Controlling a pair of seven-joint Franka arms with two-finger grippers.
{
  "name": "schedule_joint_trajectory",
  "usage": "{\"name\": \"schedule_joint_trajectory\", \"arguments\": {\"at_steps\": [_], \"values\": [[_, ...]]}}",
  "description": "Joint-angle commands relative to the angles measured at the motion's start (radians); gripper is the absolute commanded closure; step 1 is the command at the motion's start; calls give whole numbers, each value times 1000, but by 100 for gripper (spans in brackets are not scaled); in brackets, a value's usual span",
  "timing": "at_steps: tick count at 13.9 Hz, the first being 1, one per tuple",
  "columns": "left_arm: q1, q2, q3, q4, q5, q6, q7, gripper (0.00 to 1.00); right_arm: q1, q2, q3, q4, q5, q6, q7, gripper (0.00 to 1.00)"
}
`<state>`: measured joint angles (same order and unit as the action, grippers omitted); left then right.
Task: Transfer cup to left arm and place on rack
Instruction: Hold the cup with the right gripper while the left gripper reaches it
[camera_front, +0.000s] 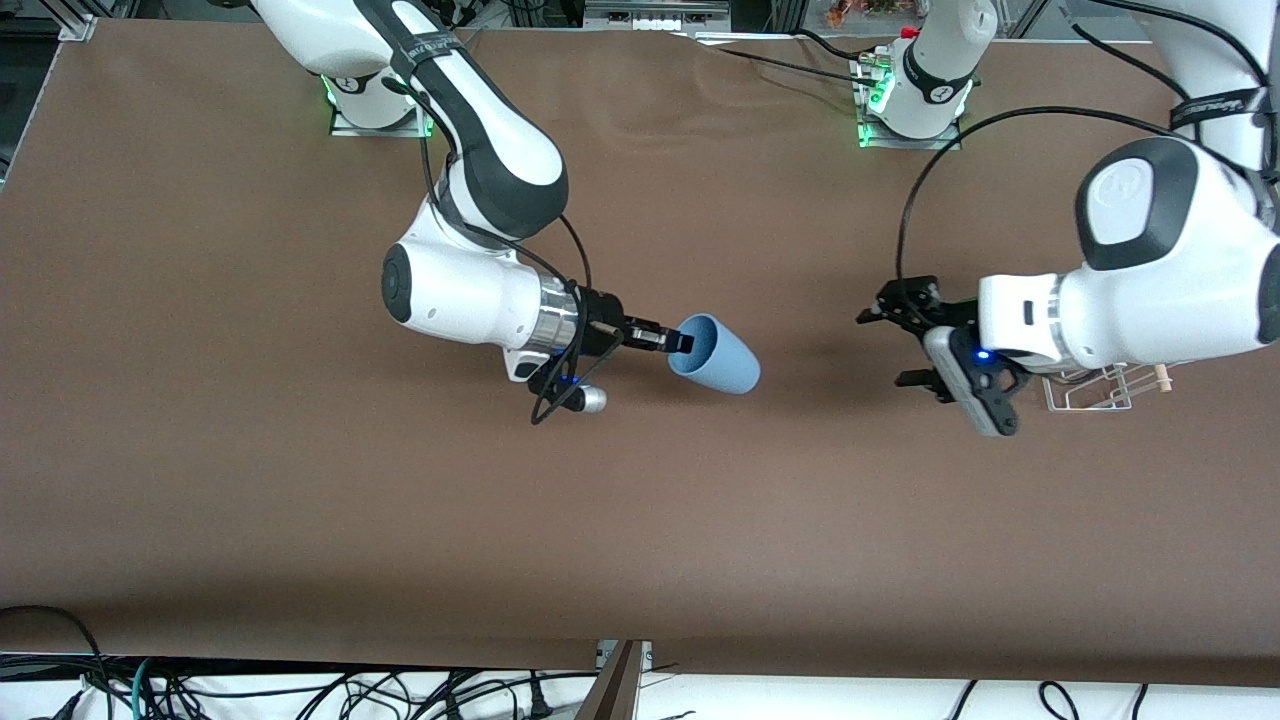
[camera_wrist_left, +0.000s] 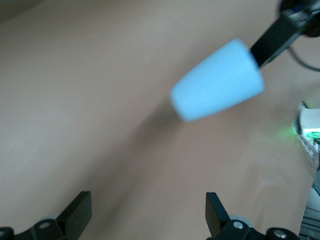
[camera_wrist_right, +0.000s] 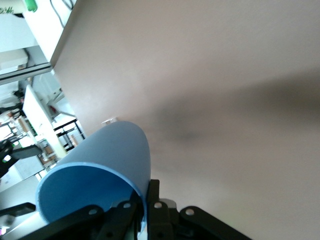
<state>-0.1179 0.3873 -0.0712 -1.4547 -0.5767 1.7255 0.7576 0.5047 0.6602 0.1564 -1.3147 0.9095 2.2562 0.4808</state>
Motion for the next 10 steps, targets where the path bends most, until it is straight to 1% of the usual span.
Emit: {"name": "schedule_joint_trajectory", "arguments": {"at_steps": [1,3,7,8,10], "values": [[-51,36,10,30,-84,29,161,0,12,27,20,51,48,6,16,100],[-78,45,10,27,-107,74,297,0,15,27,29,58,61,6,16,100],[-112,71,8,16,-124,97,552,0,18,27,49,63,68,6,16,100],[-126,80,5,13,-127,97,598,0,18,27,49,65,68,6,16,100],[-134,81,4,0,-140,98,620,0,18,26,51,65,87,6,16,100]]}}
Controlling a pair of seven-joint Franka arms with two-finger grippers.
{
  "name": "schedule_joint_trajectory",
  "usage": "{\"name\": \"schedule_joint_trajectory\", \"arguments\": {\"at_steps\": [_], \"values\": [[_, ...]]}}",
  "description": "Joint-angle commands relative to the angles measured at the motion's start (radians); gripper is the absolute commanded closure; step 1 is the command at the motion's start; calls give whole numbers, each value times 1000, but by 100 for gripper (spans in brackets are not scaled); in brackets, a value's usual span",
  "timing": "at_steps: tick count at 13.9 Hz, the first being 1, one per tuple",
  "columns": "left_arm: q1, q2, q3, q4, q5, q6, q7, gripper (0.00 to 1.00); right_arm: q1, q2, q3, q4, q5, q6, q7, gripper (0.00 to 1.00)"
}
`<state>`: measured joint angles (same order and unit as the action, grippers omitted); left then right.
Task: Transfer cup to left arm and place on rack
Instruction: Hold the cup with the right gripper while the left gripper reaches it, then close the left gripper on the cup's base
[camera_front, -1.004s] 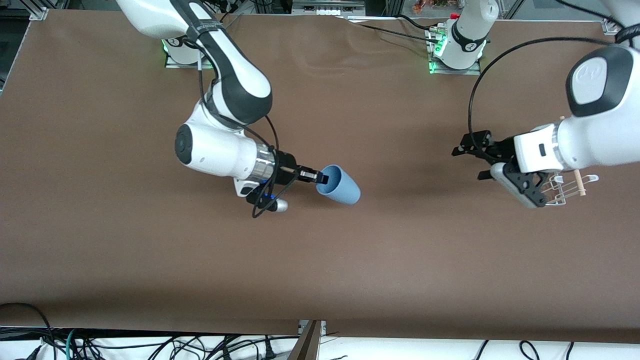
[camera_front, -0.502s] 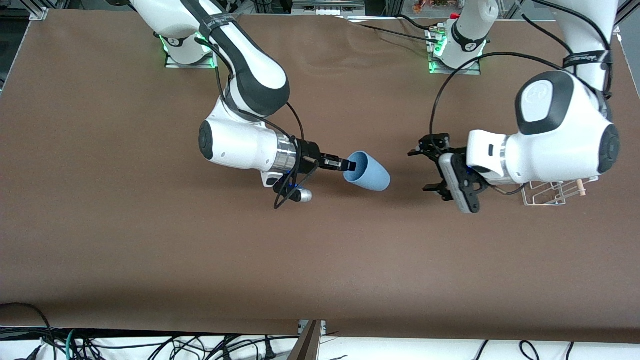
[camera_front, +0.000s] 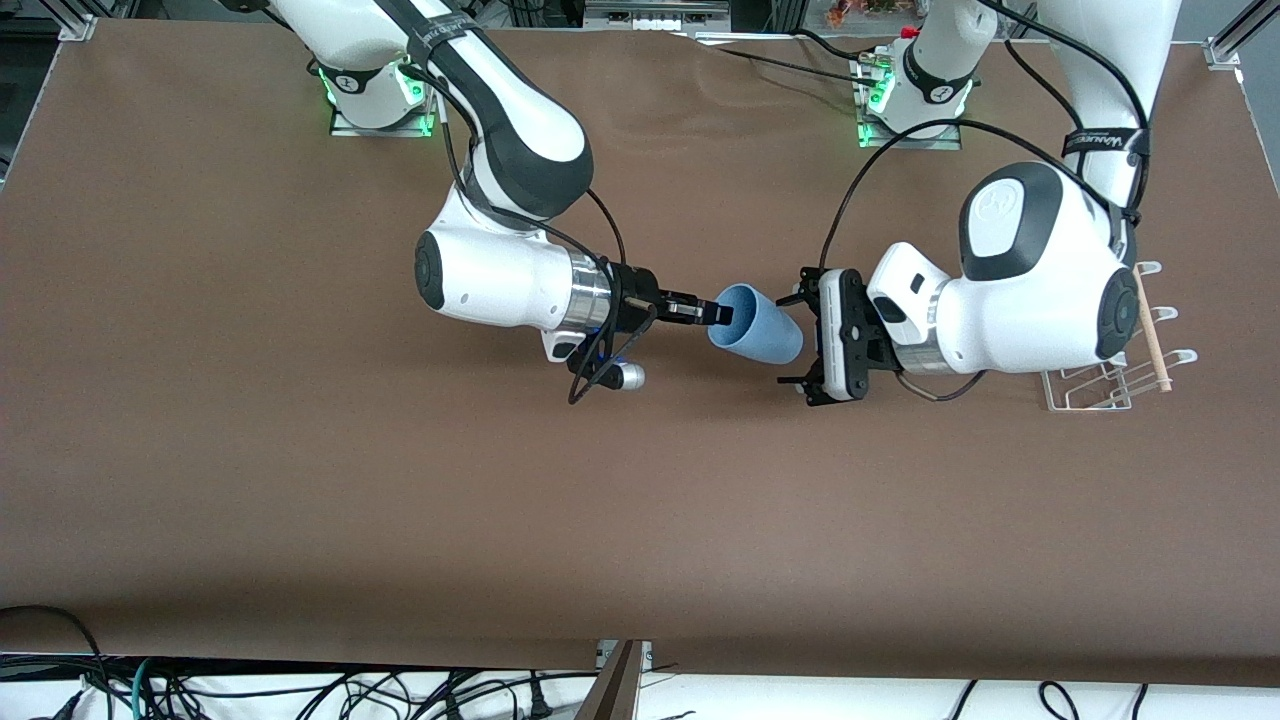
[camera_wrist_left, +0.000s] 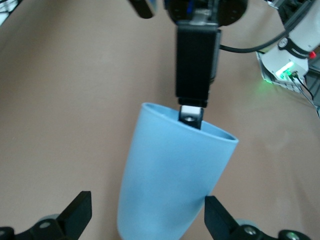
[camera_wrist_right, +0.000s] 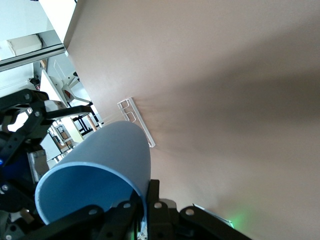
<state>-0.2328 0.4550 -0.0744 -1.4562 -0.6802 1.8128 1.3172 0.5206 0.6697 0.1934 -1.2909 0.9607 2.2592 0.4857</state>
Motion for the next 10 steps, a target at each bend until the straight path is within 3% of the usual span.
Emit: {"name": "schedule_joint_trajectory", "arguments": {"at_steps": [1,6,10], "values": [[-19,13,7,0,-36,11,71,0,2,16,12,42,47,3,11,100],[-11,4,5,-26,-58,-3,126,0,2,16,12,50,50,3,11,100],[18,-10,7,-24,-55,-92,132,0,2,16,12,50,50,3,11,100]]}}
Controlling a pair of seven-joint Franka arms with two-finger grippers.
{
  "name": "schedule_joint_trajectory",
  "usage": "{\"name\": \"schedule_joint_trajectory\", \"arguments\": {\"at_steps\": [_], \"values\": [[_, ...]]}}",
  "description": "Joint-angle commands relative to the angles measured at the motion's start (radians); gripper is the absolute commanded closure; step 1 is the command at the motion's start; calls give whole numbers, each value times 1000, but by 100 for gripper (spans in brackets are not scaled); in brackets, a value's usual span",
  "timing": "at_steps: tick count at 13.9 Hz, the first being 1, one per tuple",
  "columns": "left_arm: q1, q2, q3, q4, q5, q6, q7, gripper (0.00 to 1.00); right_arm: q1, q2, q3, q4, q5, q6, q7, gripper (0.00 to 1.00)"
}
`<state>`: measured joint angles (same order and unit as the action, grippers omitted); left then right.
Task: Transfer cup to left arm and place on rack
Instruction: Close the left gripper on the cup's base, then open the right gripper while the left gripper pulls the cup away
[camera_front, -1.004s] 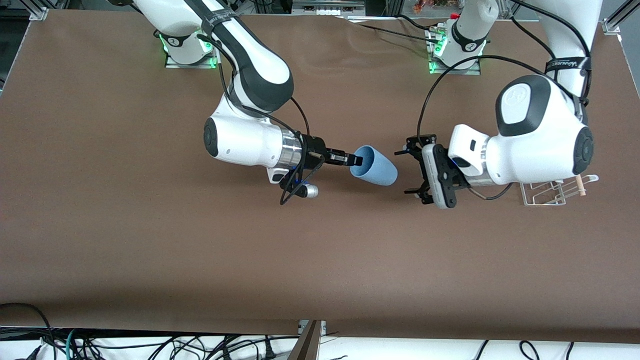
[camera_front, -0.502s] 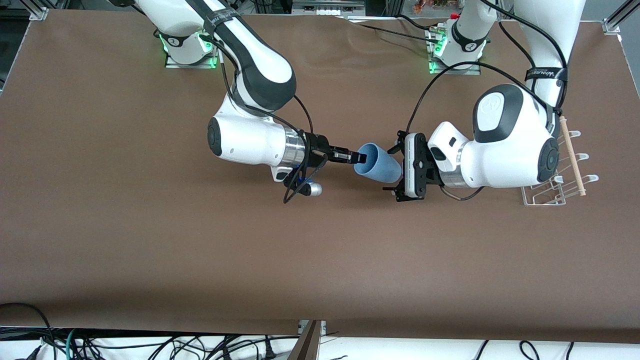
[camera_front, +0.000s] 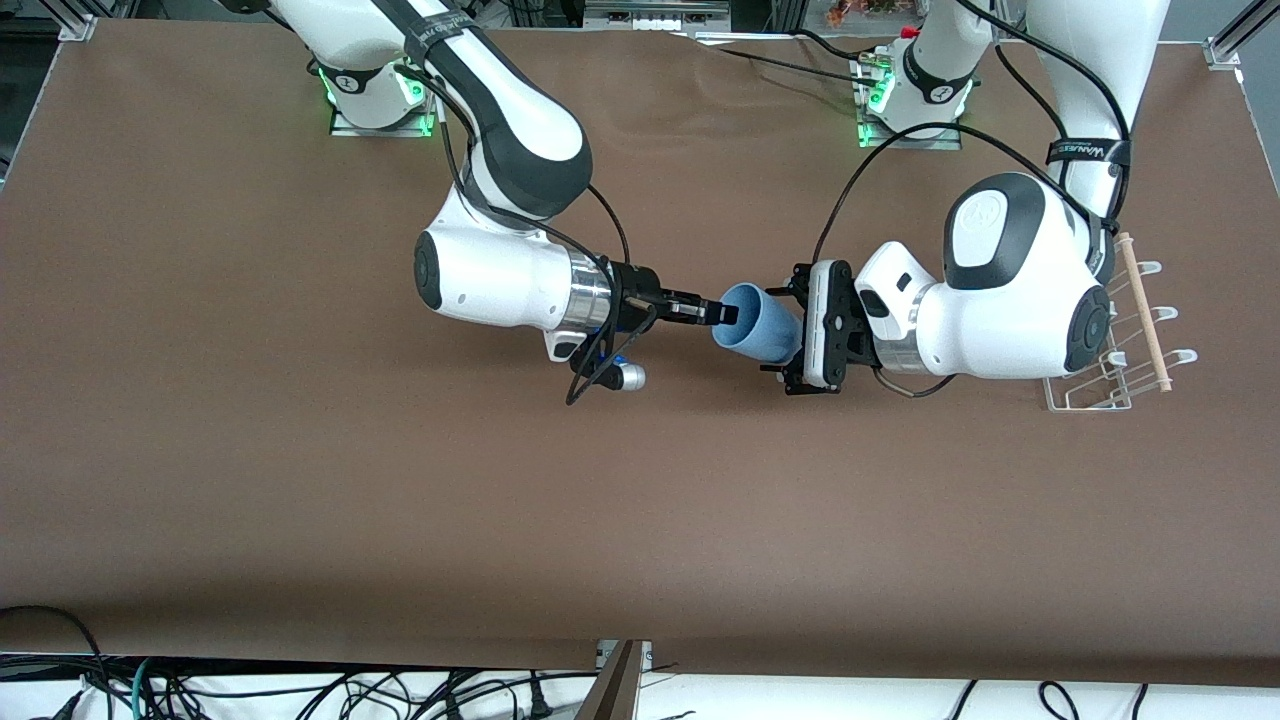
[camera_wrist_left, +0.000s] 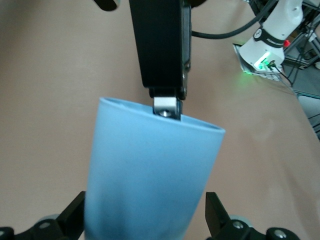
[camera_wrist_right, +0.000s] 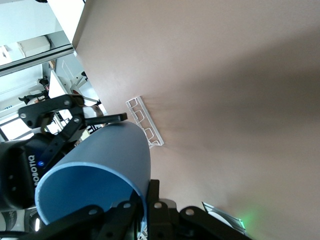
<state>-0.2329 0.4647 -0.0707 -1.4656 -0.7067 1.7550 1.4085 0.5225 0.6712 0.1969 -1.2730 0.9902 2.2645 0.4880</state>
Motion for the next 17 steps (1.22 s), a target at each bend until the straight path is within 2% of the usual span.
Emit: {"name": "schedule_joint_trajectory", "arguments": {"at_steps": [1,2,3,4,5,6,10,11,12,13,17], "values": [[11,-20,3,-15,-28,-31,44,0,1,14,9,32,21,-2,9,100],[7,-18,3,-15,-30,-25,44,1,1,14,9,32,21,-2,9,100],[7,-18,3,-12,-30,-22,44,36,1,14,9,32,21,-2,9,100],[6,-17,3,-10,-33,-19,44,64,-1,14,10,32,21,-2,9,100],[6,-14,2,-9,-43,-19,44,82,-1,14,9,32,21,-2,9,100],[6,-11,3,-9,-53,-19,44,89,-1,13,9,32,21,-2,9,100],[10,-14,3,-6,-51,-23,40,91,-3,13,9,32,21,-2,1,100],[14,-14,3,-2,-47,-28,32,91,-6,11,9,32,21,-3,-5,58],[15,-18,3,-2,-37,-34,29,91,-9,7,6,33,19,-5,-9,4],[18,-24,8,-4,-34,-43,20,90,-19,5,4,34,19,-14,-8,0],[26,-47,45,-1,22,-136,-38,90,-100,-18,1,78,16,-106,0,0]]}}
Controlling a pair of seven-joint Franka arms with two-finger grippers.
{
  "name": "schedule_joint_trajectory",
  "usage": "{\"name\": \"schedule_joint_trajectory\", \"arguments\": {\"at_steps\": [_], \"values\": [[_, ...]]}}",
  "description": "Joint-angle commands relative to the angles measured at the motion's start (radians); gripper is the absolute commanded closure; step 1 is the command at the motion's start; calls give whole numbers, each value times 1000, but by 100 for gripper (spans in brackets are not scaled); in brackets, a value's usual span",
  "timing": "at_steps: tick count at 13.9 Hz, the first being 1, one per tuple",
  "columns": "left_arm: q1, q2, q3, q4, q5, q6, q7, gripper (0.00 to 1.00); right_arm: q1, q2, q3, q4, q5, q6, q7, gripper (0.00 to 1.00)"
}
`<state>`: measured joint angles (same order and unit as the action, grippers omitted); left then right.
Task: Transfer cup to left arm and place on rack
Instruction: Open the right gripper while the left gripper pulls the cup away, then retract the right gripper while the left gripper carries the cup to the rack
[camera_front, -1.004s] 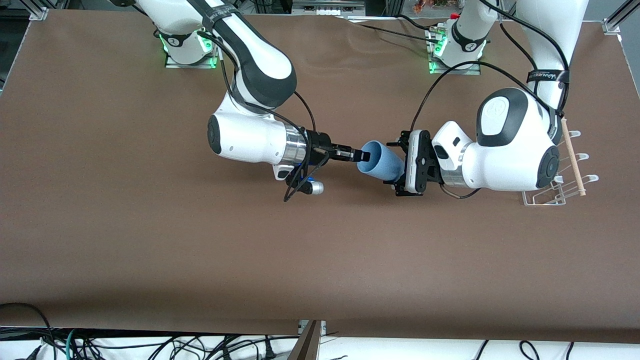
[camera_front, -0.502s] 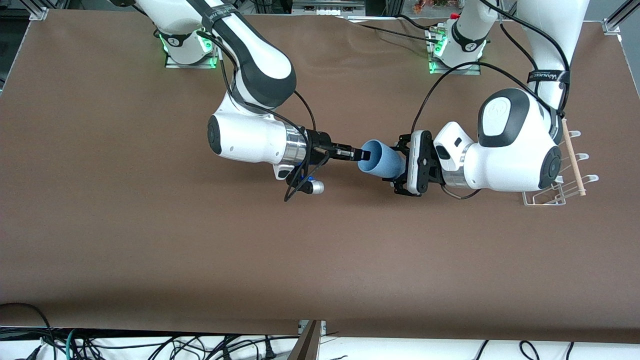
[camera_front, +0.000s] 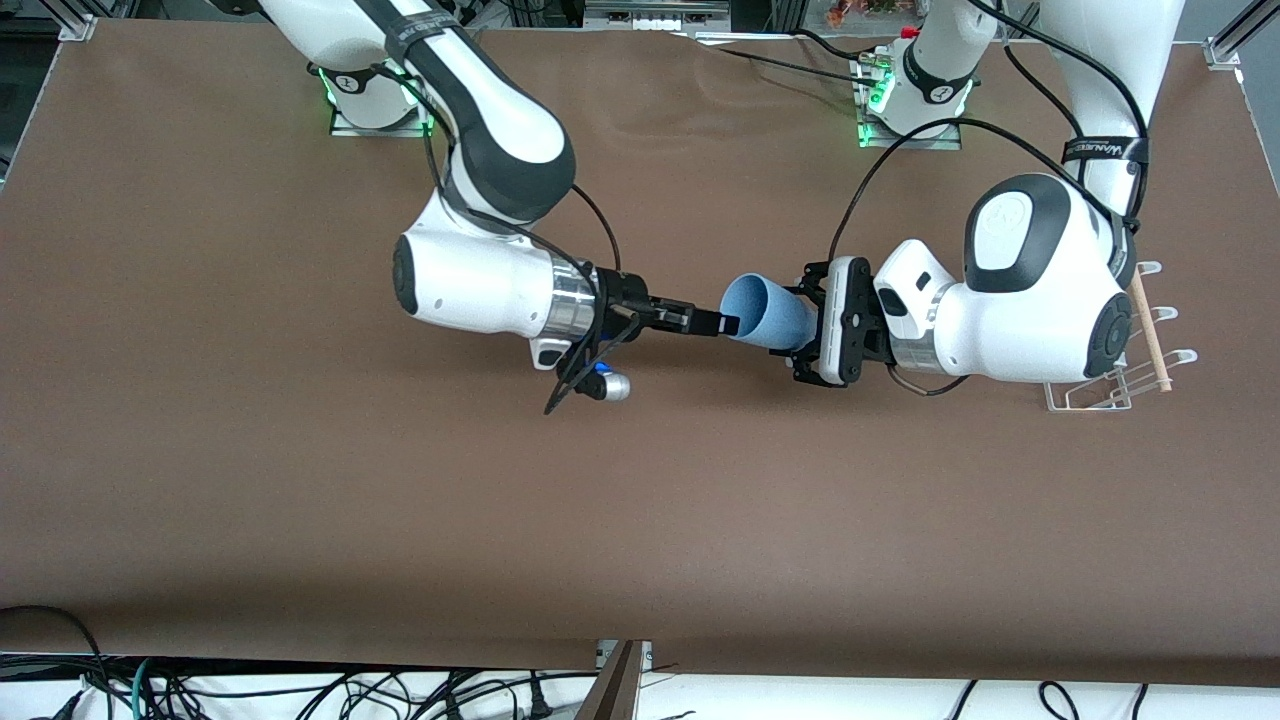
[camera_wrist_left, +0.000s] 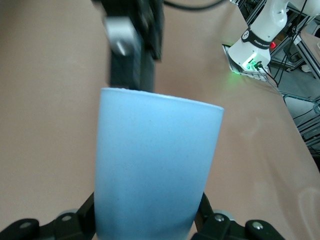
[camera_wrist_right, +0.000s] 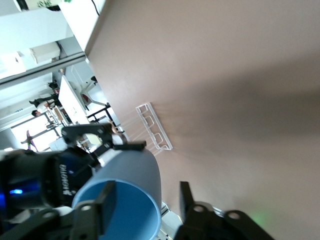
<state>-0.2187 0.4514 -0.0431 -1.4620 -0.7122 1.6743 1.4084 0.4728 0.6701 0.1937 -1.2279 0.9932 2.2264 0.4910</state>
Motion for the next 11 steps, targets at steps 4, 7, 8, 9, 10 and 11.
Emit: {"name": "schedule_joint_trajectory", "arguments": {"at_steps": [4,7,8,9,10,11], "values": [[30,-53,19,-4,184,-129,-169,89,-170,-59,0,33,-188,-230,-12,0],[74,-54,19,-4,296,-156,-241,89,-198,-63,-5,33,-439,-292,-18,0],[90,-54,19,-4,359,-157,-261,88,-203,-78,-17,33,-503,-316,-18,0],[97,-54,19,-4,413,-157,-288,88,-206,-83,-34,31,-590,-339,-18,0],[99,-56,20,-3,480,-160,-313,88,-209,-104,-45,24,-684,-361,-18,0],[99,-62,20,8,558,-169,-333,87,-226,-130,-48,-5,-758,-376,-18,0]]}}
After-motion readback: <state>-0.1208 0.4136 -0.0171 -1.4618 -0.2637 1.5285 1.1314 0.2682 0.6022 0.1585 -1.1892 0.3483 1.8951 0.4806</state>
